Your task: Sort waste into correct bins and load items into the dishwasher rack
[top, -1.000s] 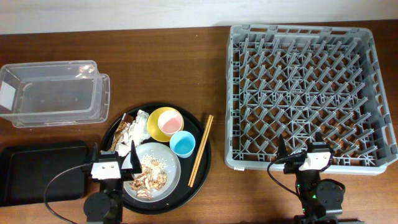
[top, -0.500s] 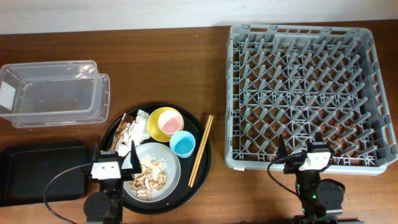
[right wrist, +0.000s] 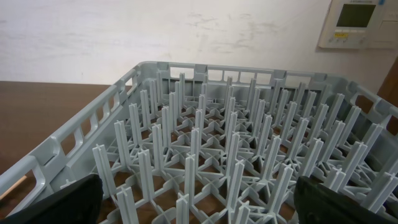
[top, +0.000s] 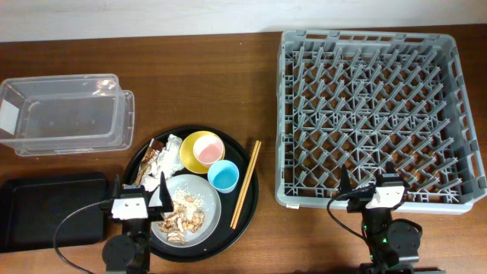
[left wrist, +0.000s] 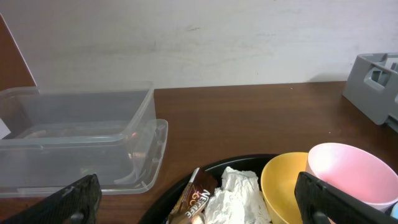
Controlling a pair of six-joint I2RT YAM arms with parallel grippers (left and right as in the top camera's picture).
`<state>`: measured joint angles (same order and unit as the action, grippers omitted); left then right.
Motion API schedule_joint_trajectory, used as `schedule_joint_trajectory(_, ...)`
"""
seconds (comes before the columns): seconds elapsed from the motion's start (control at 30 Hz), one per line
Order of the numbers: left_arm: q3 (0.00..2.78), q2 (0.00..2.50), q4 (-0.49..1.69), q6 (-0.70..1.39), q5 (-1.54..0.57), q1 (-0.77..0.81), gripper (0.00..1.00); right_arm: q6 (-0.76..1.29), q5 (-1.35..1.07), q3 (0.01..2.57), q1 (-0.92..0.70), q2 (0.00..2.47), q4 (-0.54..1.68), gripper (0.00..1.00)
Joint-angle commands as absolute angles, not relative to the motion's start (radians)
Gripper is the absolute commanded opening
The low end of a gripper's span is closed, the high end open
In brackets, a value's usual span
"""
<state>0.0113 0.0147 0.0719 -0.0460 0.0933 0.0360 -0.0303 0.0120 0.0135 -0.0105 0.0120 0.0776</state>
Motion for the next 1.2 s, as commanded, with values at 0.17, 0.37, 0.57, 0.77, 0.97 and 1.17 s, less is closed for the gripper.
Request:
schedule_joint_trajectory(0.17, 0.009, 0.006, 0.077, -0.062, 0.086, 0.029, 0.99, -0.030, 0.027, 0.006, -0.002, 0.007, 0.080, 0.98)
schedule_joint_trajectory(0.37, 0.009, 0.006, 0.077, -0.062, 0.086, 0.029, 0.99, -0.030, 0.027, 0.006, -0.002, 0.007, 0.080, 0.98)
schedule_joint_trajectory(0.57, 0.009, 0.006, 0.077, -0.062, 0.086, 0.029, 0.99, -0.030, 0.027, 0.006, -0.002, 0.007, 0.080, 0.99)
schedule_joint_trajectory(0.77, 0.009, 0.006, 0.077, -0.062, 0.086, 0.029, 0.99, -0.030, 0.027, 0.006, -0.002, 0.007, 0.080, 0.98)
schedule_joint_trajectory(0.97, 0.009, 0.006, 0.077, -0.062, 0.086, 0.029, 0.99, -0.030, 0.027, 0.006, -0.002, 0.007, 0.080, 0.98)
schedule_joint_trajectory(1.17, 0.009, 0.006, 0.044, -0.044, -0.198, 0.030, 0.99, -0.030, 0.027, 0.006, -0.002, 0.007, 0.080, 0.98)
